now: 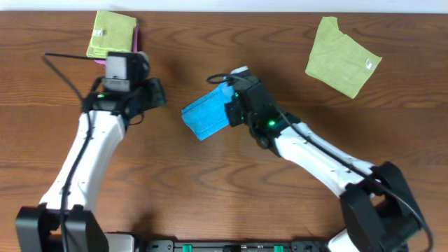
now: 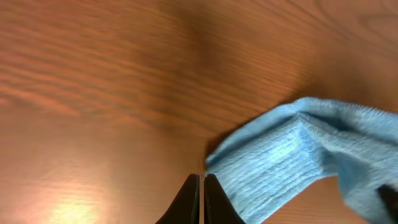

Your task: Fold the cloth

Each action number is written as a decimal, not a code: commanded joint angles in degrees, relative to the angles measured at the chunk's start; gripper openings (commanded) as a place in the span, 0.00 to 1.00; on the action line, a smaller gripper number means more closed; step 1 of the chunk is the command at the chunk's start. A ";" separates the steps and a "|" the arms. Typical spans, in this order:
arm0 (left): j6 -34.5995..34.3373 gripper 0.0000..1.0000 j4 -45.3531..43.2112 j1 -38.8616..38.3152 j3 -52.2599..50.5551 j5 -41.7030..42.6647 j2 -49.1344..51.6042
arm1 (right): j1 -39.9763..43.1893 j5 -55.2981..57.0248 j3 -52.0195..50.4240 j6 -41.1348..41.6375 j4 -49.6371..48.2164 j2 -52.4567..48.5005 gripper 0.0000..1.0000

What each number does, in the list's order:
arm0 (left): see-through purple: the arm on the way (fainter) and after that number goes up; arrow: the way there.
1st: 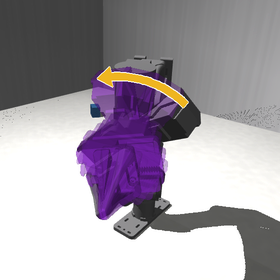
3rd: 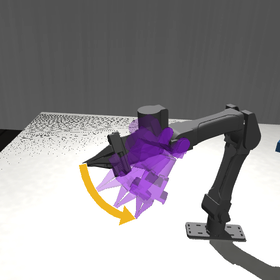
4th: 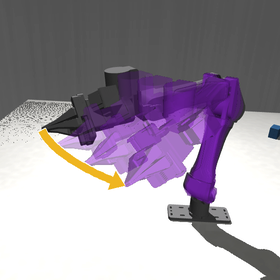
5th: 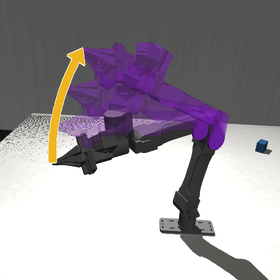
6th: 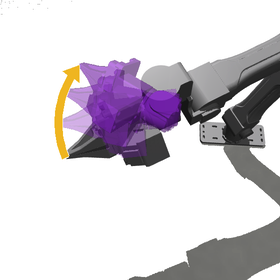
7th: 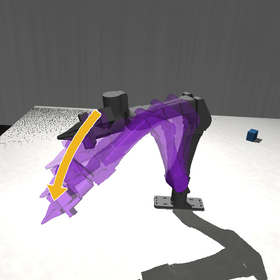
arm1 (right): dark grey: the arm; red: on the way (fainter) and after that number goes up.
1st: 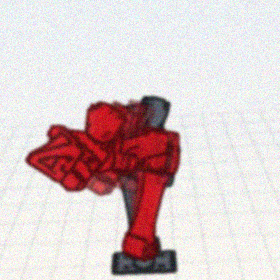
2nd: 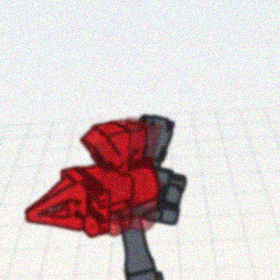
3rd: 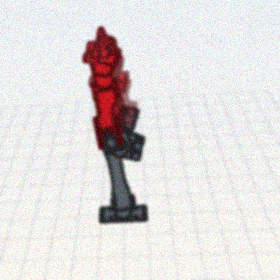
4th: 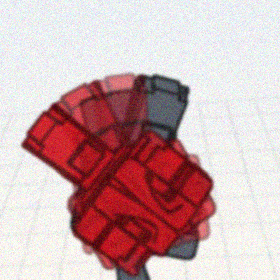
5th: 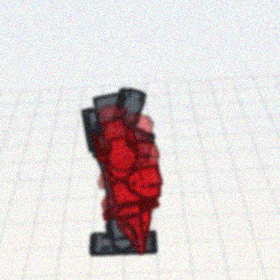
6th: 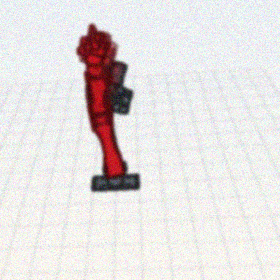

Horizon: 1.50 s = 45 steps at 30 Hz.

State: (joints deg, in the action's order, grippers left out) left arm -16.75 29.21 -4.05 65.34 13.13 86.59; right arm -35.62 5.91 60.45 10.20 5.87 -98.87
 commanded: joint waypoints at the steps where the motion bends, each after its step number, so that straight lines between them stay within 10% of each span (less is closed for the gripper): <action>1: -0.42 0.06 1.55 1.55 0.83 -0.42 -1.36 | -2.19 -4.72 0.79 -3.65 -0.98 -3.04 0.02; 42: 0.02 0.06 3.19 12.66 0.83 0.48 -1.64 | -7.67 -13.31 0.79 -3.65 -4.42 -8.74 0.02; 45: 0.04 0.06 2.84 12.68 0.83 0.44 -1.64 | -7.98 -19.96 0.79 -3.65 -4.33 -8.72 0.72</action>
State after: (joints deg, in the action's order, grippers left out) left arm -16.71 32.34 8.25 65.34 13.34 85.93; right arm -42.70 -7.84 60.45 7.03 1.54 -106.89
